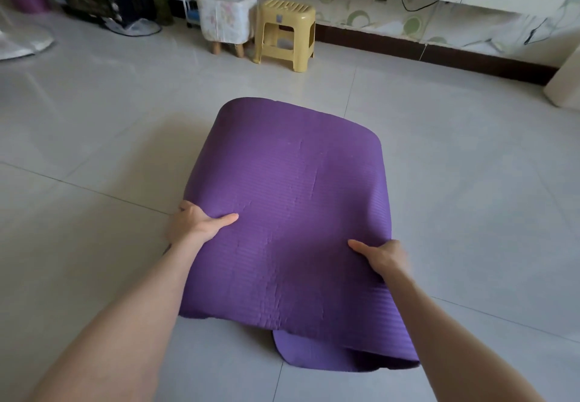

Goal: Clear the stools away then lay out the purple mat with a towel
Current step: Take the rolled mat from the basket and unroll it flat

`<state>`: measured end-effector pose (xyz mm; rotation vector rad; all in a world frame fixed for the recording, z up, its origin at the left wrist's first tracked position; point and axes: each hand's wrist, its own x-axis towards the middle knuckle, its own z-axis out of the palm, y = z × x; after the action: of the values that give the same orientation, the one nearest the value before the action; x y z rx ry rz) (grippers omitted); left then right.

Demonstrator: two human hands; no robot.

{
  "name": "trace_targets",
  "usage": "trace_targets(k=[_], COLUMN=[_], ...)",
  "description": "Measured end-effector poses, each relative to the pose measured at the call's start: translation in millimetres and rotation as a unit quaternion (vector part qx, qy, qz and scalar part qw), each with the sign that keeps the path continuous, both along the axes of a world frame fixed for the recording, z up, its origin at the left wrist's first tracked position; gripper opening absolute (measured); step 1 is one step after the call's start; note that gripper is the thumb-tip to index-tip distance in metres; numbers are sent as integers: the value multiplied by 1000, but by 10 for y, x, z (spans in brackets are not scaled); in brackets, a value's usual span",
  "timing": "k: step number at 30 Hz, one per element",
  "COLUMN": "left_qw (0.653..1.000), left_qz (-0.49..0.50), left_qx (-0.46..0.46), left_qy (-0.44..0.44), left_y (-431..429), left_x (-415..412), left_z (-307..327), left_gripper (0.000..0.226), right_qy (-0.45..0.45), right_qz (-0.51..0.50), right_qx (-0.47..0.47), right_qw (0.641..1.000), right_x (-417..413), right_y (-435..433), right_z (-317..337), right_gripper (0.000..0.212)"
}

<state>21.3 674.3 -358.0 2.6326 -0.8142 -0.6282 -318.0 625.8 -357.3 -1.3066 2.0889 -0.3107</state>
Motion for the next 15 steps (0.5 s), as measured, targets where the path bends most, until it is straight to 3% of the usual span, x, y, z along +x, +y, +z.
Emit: trace_targets(k=[4, 8, 15], left_qw=[999, 996, 978], left_qz=[-5, -13, -92], left_qx=[-22, -38, -33], left_qy=[-48, -85, -183], left_y=[53, 152, 95], left_x=[-96, -190, -275], left_z=[464, 1210, 3439], left_gripper=[87, 69, 61], right_qy=[47, 92, 144], right_qz=[18, 41, 64], right_qx=[-14, -26, -55], right_qw=[999, 995, 986], right_x=[132, 254, 299], right_y=[106, 132, 141], right_z=[392, 1184, 3324], right_gripper=[63, 56, 50])
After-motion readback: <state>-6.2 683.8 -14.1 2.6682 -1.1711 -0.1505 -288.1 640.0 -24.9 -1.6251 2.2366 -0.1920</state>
